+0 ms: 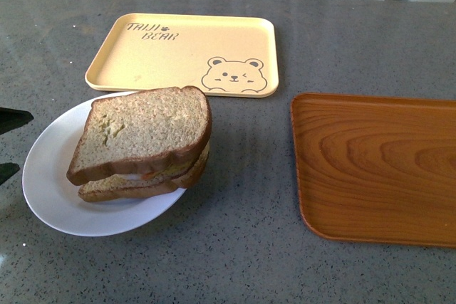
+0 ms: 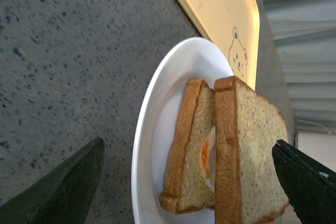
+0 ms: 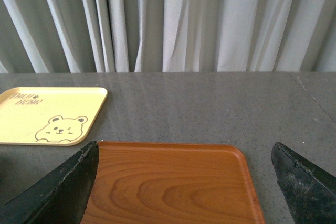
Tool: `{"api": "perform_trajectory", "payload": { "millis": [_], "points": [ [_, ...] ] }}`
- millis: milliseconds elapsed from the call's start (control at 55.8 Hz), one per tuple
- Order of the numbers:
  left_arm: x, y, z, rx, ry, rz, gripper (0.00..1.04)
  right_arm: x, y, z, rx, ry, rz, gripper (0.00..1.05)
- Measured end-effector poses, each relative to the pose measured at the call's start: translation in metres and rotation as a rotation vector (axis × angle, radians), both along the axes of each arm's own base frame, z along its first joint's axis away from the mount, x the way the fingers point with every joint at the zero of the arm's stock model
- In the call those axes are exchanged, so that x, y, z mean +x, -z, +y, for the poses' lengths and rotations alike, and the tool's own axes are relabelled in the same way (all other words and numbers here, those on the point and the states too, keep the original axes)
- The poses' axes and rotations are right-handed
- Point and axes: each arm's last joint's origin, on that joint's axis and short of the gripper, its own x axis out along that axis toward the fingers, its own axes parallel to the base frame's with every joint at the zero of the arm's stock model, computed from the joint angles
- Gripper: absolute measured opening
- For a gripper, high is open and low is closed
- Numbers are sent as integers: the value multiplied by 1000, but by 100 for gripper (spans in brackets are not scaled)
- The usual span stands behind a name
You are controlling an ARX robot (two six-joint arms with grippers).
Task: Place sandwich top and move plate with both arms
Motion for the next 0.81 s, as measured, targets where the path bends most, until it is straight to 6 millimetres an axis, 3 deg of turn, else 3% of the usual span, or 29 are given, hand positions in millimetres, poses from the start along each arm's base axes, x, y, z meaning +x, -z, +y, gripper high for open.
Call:
{"api": "perform_trajectory", "payload": {
  "millis": [806],
  "points": [
    [21, 17, -4, 7, 119, 23, 96, 0, 0, 0, 0, 0, 0, 96]
  ]
}}
